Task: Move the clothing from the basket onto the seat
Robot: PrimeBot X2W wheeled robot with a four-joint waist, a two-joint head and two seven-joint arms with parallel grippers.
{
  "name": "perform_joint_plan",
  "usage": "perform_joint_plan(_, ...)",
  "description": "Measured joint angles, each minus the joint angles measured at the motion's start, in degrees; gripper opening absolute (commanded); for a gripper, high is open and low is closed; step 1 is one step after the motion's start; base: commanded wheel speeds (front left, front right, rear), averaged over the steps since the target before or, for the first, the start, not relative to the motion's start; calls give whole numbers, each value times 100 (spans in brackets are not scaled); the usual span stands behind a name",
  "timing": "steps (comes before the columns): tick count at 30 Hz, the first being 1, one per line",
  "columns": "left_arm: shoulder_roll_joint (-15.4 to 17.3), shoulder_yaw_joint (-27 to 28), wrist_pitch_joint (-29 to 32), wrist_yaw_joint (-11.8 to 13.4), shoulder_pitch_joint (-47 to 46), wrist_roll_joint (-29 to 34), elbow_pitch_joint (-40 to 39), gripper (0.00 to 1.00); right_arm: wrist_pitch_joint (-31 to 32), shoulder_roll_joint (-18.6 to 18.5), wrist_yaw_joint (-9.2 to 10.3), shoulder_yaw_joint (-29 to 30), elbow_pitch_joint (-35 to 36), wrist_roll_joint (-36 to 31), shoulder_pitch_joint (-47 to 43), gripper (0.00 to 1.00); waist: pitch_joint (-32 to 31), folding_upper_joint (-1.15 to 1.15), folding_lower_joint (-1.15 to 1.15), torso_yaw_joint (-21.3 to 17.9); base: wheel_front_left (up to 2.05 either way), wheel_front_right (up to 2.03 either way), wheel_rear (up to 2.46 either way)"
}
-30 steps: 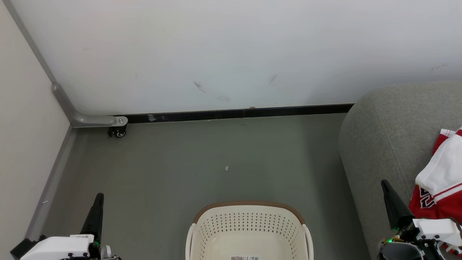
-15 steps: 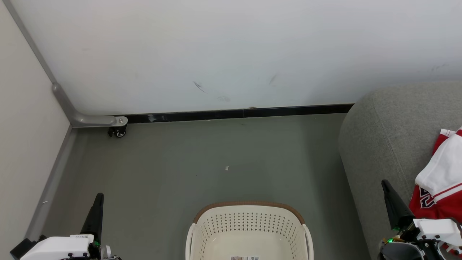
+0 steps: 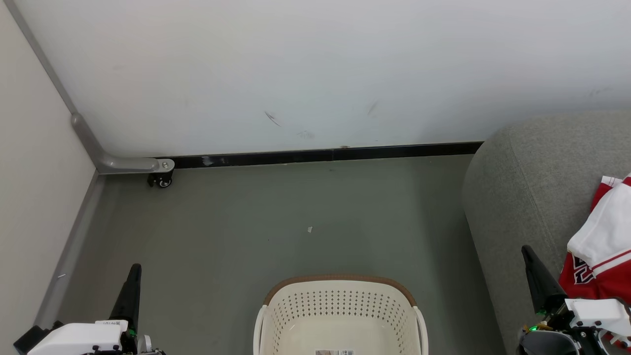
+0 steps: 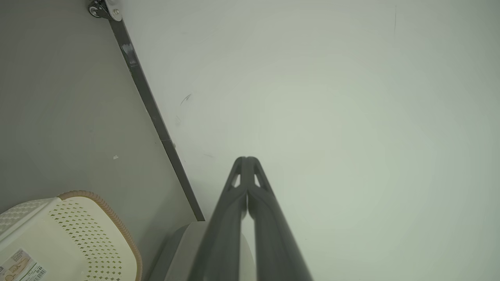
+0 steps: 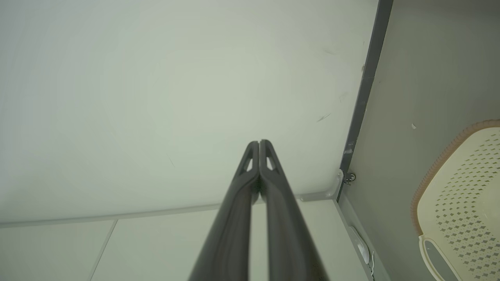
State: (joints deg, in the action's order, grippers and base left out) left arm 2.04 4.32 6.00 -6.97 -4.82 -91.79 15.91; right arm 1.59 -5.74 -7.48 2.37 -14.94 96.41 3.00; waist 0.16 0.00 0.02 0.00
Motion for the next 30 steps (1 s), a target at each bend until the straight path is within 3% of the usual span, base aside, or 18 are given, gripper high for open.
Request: perform_joint_plan(30,0,14,1,0,0,0,-2,0,2,8,0,20,-7,-1,1,0,1,0,-1,0,0,0,0)
